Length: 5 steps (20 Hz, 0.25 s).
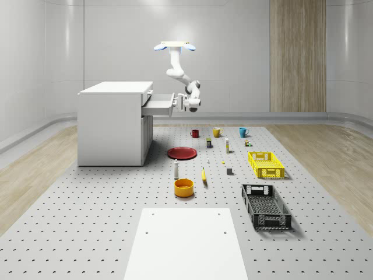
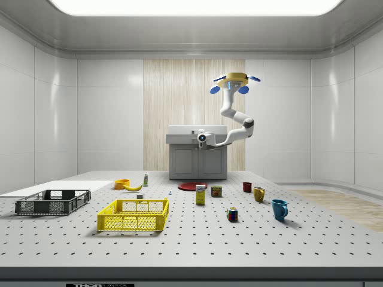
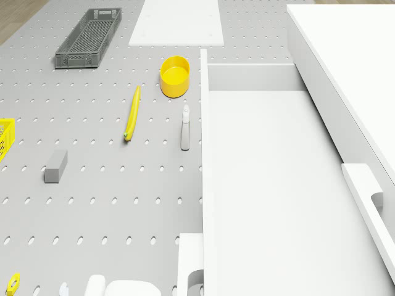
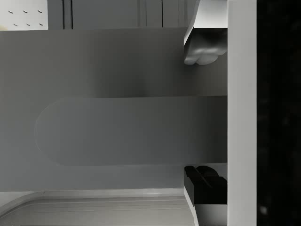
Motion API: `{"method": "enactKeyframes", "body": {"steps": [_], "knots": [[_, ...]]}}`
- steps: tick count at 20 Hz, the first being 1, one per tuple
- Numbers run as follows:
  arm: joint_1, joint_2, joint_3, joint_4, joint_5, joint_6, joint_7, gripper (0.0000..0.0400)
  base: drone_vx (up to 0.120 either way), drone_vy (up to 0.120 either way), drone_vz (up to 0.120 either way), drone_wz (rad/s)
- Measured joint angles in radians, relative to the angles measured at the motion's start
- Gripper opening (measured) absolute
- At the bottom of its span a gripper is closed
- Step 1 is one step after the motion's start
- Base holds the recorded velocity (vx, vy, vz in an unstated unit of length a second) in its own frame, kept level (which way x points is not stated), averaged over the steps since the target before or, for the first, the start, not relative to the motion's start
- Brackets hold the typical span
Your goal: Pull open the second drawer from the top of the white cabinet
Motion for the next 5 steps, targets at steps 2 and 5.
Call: {"method": "enactKeyframes", "body": {"steps": [2, 5], "knots": [[0.005, -0.005, -0.001, -0.001, -0.003, 0.005, -0.003, 0.0307, 0.0, 0.0, 0.0, 0.0], [0.01, -0.01, -0.002, -0.002, -0.006, 0.009, -0.004, 0.0304, 0.0, 0.0, 0.0, 0.0]]}}
